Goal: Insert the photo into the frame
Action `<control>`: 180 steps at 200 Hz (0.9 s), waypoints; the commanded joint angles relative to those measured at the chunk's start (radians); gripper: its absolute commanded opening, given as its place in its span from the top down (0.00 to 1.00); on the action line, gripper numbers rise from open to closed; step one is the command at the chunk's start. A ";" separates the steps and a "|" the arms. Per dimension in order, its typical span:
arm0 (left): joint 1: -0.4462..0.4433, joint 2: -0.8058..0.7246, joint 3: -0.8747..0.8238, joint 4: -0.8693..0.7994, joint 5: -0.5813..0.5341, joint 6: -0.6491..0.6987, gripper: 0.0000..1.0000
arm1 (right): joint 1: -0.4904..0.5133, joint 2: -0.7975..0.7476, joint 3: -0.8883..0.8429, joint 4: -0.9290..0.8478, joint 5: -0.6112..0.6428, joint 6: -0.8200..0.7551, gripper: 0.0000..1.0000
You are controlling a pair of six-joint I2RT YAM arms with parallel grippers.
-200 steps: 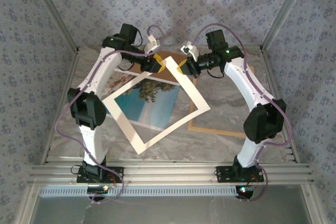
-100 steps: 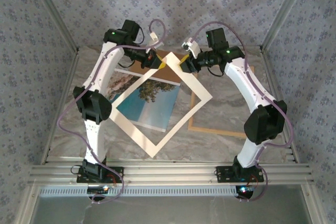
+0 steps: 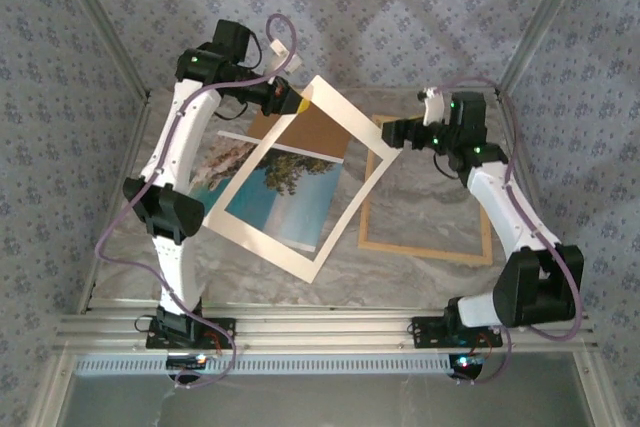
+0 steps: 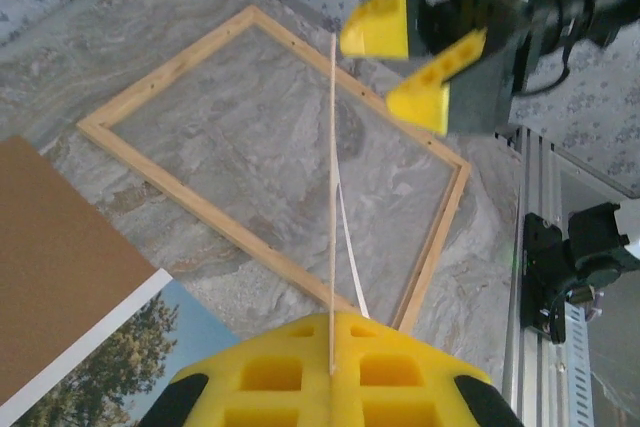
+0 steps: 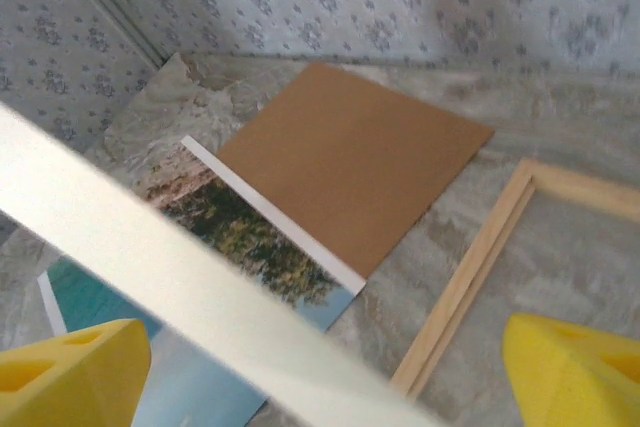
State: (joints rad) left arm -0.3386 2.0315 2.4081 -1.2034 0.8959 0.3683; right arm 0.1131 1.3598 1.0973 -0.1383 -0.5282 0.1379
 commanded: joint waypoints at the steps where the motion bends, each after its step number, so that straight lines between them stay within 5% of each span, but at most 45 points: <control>1: 0.003 -0.042 0.029 0.037 -0.031 -0.072 1.00 | 0.010 -0.045 -0.146 0.223 0.044 0.152 0.09; 63: 0.006 -0.044 0.037 0.116 -0.071 -0.208 1.00 | 0.163 -0.015 -0.451 0.607 0.143 0.352 0.09; 113: 0.006 -0.042 0.037 0.136 -0.071 -0.236 1.00 | 0.267 0.167 -0.490 0.835 0.134 0.471 0.09; 180: 0.031 -0.034 0.033 0.173 -0.094 -0.297 1.00 | 0.327 0.293 -0.546 1.125 0.054 0.568 0.26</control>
State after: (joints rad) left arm -0.3286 2.0140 2.4119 -1.0725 0.8135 0.1165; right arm 0.4339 1.6505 0.5816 0.8135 -0.4358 0.6609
